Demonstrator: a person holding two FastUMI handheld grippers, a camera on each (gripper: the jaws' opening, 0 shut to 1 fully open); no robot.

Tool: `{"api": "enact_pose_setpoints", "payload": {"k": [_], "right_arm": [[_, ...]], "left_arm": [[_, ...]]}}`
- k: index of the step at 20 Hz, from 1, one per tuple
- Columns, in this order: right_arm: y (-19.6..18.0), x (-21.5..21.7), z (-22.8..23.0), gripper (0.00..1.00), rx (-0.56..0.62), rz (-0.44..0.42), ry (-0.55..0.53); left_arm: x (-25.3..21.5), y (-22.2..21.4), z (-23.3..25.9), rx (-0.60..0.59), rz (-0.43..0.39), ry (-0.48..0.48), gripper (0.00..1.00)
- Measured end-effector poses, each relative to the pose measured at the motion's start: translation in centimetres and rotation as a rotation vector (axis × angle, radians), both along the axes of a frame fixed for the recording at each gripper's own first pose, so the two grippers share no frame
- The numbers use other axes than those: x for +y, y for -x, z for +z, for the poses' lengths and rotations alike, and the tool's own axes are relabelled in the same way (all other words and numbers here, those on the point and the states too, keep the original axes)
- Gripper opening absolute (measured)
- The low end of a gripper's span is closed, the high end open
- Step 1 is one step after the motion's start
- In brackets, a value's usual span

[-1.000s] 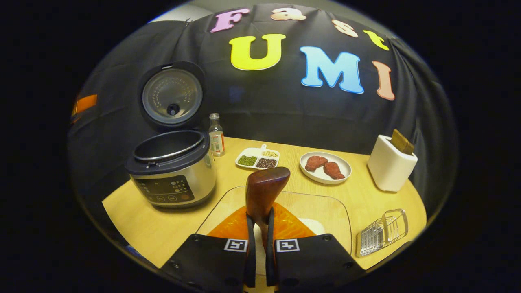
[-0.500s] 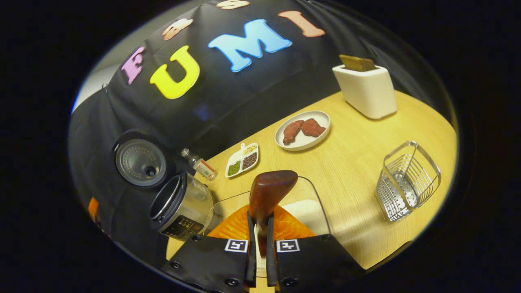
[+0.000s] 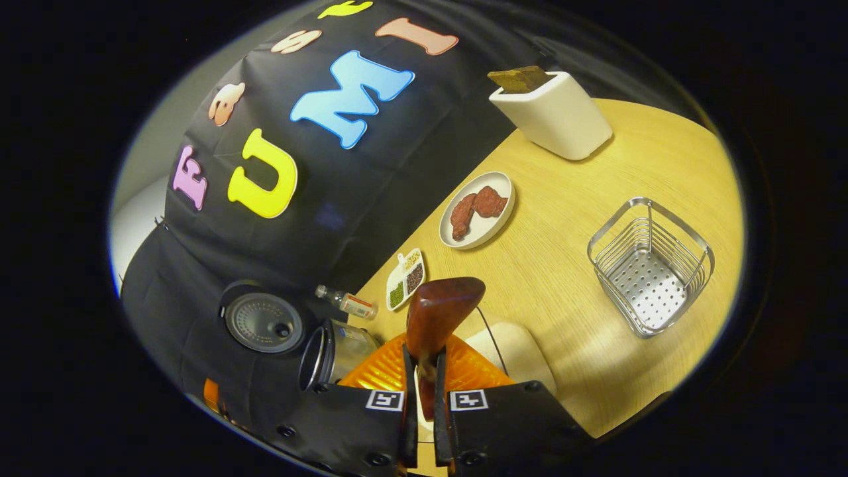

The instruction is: Close the left gripper, press the button to open the rice cooker; take a wooden spoon from the chopstick holder with the right hand, scoop a spoonful of rice and pour it into the rice cooker, then put the wooden spoon back into the chopstick holder.

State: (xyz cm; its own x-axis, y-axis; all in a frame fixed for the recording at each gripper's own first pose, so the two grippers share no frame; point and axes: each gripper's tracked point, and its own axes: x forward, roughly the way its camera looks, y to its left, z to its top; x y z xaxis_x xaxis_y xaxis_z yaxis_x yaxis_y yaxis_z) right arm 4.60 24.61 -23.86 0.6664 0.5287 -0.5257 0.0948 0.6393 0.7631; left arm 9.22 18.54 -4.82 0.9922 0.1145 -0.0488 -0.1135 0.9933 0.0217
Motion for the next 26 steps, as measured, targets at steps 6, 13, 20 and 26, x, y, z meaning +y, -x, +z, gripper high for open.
{"api": "enact_pose_setpoints", "payload": {"k": [6, 13, 20, 26], "right_arm": [[-1.3, 0.9, 3.9, 0.11, -0.003, -0.040, -0.120], [-3.5, 5.7, 8.6, 0.11, -0.069, -0.009, -0.196], [-5.2, 12.9, 11.7, 0.11, -0.134, 0.083, -0.218], [-5.3, 18.9, 12.3, 0.11, -0.146, 0.177, -0.223]], "left_arm": [[1.3, -0.3, -1.6, 0.016, 0.010, 0.034, 0.78], [4.9, -0.2, -2.7, 0.031, 0.051, 0.044, 0.78], [8.0, 0.9, -3.9, 0.046, 0.091, 0.051, 0.78], [11.2, 2.6, -4.5, 0.055, 0.142, 0.057, 0.77]]}}
